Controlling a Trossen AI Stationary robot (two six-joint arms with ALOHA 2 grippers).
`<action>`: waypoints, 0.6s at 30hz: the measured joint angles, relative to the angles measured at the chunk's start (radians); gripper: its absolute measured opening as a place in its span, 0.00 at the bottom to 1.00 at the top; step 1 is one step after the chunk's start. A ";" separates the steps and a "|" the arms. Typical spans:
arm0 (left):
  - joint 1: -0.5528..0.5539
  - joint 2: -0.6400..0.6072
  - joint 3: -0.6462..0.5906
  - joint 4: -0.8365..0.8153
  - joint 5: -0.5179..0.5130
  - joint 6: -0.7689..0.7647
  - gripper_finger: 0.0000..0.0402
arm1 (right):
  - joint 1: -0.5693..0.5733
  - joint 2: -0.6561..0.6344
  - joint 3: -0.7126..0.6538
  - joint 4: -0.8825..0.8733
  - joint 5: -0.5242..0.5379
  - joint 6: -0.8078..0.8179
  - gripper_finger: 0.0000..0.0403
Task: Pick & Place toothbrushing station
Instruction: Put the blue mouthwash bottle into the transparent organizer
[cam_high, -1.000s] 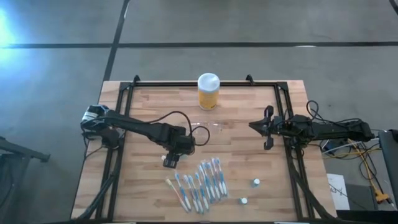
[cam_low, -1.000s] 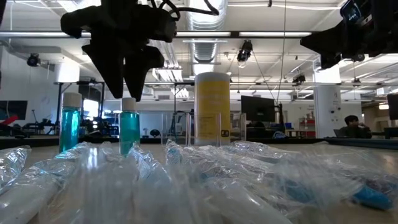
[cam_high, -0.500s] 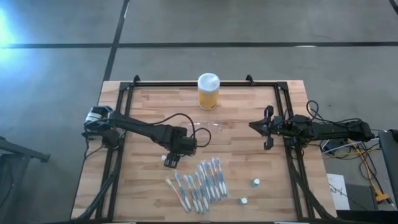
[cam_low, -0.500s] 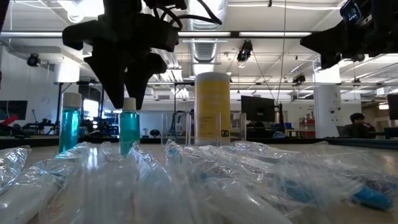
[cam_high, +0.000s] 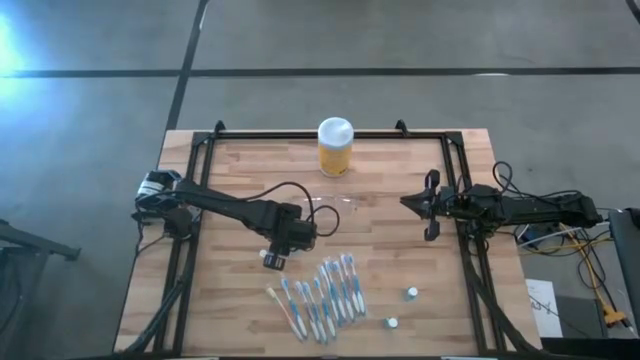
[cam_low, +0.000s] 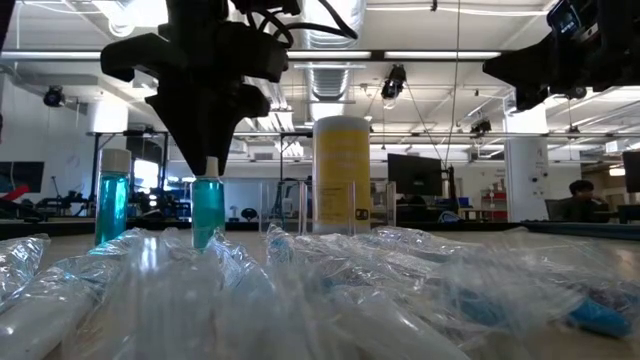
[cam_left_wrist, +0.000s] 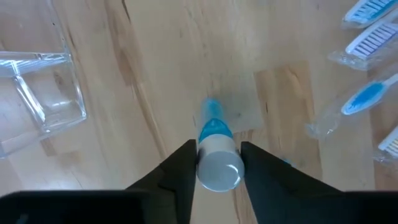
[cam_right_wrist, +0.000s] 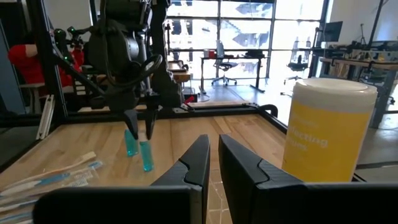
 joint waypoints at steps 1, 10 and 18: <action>0.000 0.000 0.000 0.000 0.000 0.005 0.29 | 0.000 0.000 0.000 0.000 0.000 0.000 0.08; 0.001 -0.001 0.025 -0.045 0.002 0.039 0.24 | 0.000 0.000 0.000 0.000 0.000 0.000 0.08; 0.032 -0.001 0.212 -0.102 -0.047 0.042 0.24 | 0.000 0.000 0.000 0.005 0.000 0.000 0.08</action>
